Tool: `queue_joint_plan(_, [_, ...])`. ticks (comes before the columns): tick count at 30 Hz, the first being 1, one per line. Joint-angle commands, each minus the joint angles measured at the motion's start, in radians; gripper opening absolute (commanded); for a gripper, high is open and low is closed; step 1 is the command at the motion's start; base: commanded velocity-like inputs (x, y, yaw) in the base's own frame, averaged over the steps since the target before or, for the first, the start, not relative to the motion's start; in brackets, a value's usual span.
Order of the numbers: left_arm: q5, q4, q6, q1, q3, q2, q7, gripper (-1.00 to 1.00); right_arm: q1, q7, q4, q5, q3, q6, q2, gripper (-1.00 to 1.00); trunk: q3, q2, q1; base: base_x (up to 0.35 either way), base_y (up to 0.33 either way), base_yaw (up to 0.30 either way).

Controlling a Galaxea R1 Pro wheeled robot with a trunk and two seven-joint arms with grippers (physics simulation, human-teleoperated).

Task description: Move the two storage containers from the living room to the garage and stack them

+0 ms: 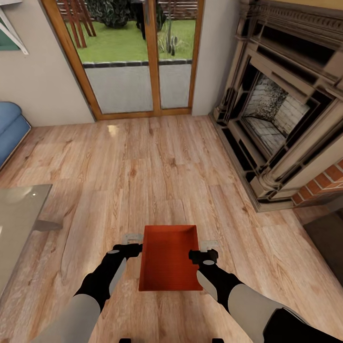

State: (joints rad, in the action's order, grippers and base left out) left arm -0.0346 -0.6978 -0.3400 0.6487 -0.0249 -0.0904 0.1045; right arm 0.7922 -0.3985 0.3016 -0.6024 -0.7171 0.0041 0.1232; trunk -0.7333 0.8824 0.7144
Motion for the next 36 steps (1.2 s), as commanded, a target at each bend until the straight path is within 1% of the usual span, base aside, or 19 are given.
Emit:
queue_joint_plan(1, [-0.004, -0.002, -0.005, 0.000, -0.003, 0.000, 0.006, 1.00, 0.001, -0.007, -0.001, -0.008, -0.009, 0.000, 0.000, 1.00, -0.004, 0.008, 0.004, 0.000, 0.000, 0.000])
queue_joint_plan(7, [-0.005, 0.001, -0.007, 0.000, -0.004, 0.000, 0.002, 1.00, 0.001, -0.008, -0.007, -0.009, -0.009, 0.001, -0.002, 1.00, -0.023, 0.050, 0.027, 0.000, 0.000, 0.000])
queue_joint_plan(8, [-0.005, 0.001, -0.007, 0.000, -0.004, 0.000, 0.002, 1.00, 0.001, -0.008, -0.008, -0.009, -0.009, 0.001, -0.005, 1.00, -0.026, 0.057, 0.031, 0.000, 0.000, 0.000])
queue_joint_plan(12, [-0.006, 0.001, -0.008, 0.000, -0.004, 0.000, 0.001, 1.00, 0.001, -0.007, -0.009, -0.010, -0.009, 0.001, -0.034, 1.00, -0.038, 0.085, 0.046, 0.000, 0.000, 0.000])
queue_joint_plan(14, [-0.005, 0.001, -0.008, 0.000, -0.005, 0.000, 0.001, 1.00, 0.001, -0.007, -0.009, -0.010, -0.009, 0.001, -0.038, 1.00, -0.045, 0.099, 0.054, 0.000, 0.000, 0.000])
queue_joint_plan(20, [-0.005, 0.001, -0.009, 0.000, -0.006, 0.000, 0.001, 1.00, 0.001, -0.006, -0.009, -0.010, -0.010, 0.004, -0.038, 1.00, -0.063, 0.141, 0.077, 0.000, 0.000, 0.000])
queue_joint_plan(21, [-0.006, 0.001, -0.010, 0.000, -0.006, 0.000, 0.001, 1.00, 0.001, -0.006, -0.009, -0.009, -0.010, 0.013, -0.037, 1.00, -0.067, 0.148, 0.081, 0.000, 0.000, 0.000])
queue_joint_plan(22, [-0.006, 0.001, -0.010, 0.000, -0.006, 0.000, 0.001, 1.00, 0.001, -0.005, -0.009, -0.008, -0.010, 0.041, -0.036, 1.00, -0.070, 0.155, 0.085, 0.000, 0.000, 0.000])
queue_joint_plan(25, [-0.006, 0.001, -0.009, 0.000, -0.006, 0.000, 0.002, 1.00, 0.001, -0.004, -0.009, -0.007, -0.011, 0.064, -0.031, 1.00, -0.079, 0.176, 0.096, 0.000, 0.000, 0.000])
queue_joint_plan(31, [-0.005, 0.000, -0.008, 0.000, -0.006, 0.000, 0.003, 1.00, 0.001, -0.001, -0.009, -0.007, -0.012, 0.067, -0.028, 1.00, -0.098, 0.218, 0.119, 0.000, 0.000, 0.000])
queue_joint_plan(36, [-0.006, -0.001, -0.007, 0.000, -0.006, 0.000, 0.004, 1.00, 0.001, 0.001, -0.009, -0.007, -0.013, 0.067, -0.027, 1.00, -0.098, 0.218, 0.119, 0.000, 0.000, 0.000])
